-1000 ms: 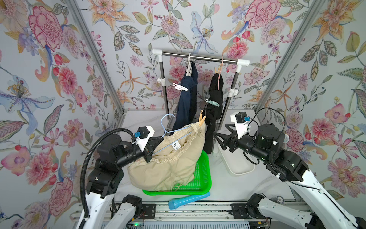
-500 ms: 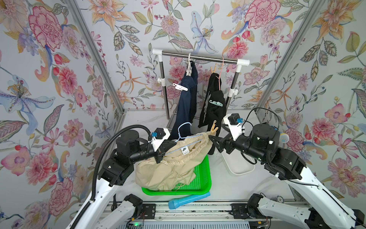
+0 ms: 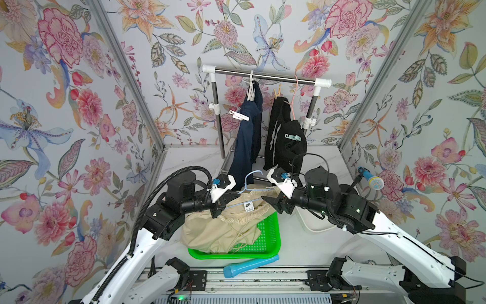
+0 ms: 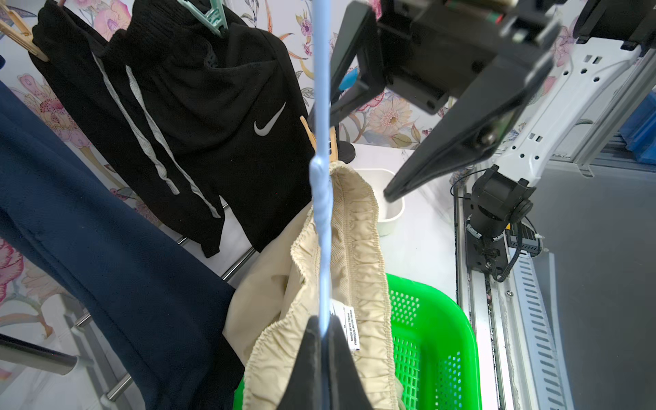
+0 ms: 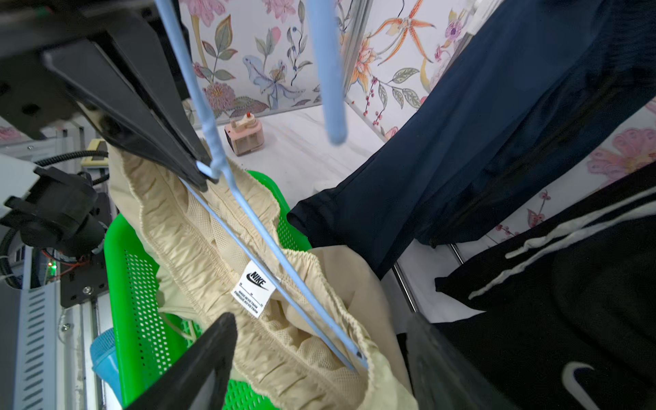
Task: Remove the clothespins securing shorts to the hanger
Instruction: Adjust the hanger in the basket.
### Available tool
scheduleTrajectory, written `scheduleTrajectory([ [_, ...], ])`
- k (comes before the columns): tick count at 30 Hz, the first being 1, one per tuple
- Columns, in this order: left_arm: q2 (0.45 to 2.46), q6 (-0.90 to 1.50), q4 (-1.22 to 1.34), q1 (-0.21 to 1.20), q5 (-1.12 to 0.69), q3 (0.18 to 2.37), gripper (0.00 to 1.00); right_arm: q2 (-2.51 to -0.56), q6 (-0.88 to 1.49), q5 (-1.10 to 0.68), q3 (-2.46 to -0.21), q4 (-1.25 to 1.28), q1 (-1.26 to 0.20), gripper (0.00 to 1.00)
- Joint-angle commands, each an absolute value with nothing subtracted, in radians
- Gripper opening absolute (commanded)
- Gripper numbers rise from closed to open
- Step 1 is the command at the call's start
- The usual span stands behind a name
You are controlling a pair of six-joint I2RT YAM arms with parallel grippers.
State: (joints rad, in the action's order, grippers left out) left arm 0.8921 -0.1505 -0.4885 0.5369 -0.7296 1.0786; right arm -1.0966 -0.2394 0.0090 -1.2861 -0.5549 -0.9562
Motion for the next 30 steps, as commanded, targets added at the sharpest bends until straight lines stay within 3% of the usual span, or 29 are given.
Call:
scheduleTrajectory([
  [1, 0.87, -0.164, -0.466, 0.543, -0.775, 1.105, 0.0, -1.1, -0.316, 0.068, -1.24, -0.504, -0.967, 0.75],
  [7, 0.858, -0.174, -0.483, 0.544, -0.818, 1.113, 0.0, -1.088, -0.344, 0.127, -1.168, -0.399, -0.968, 0.74],
  [9, 0.854, -0.178, -0.497, 0.543, -0.812, 1.118, 0.0, -1.084, -0.355, 0.123, -1.151, -0.382, -0.966, 0.69],
  [17, 0.862, -0.134, -0.49, 0.543, -0.774, 1.115, 0.0, -1.044, -0.404, 0.08, -1.084, -0.3, -0.966, 0.2],
  [22, 0.902, -0.156, -0.537, 0.544, -0.727, 1.157, 0.11, -1.013, -0.475, 0.058, -1.08, -0.28, -0.978, 0.0],
  [27, 0.954, -0.198, -0.577, 0.545, -0.742, 1.222, 0.23, -1.022, -0.541, 0.065, -1.1, -0.3, -1.002, 0.0],
  [30, 0.986, -0.235, -0.615, 0.544, -0.723, 1.263, 0.4, -1.034, -0.584, 0.09, -1.109, -0.304, -1.033, 0.0],
])
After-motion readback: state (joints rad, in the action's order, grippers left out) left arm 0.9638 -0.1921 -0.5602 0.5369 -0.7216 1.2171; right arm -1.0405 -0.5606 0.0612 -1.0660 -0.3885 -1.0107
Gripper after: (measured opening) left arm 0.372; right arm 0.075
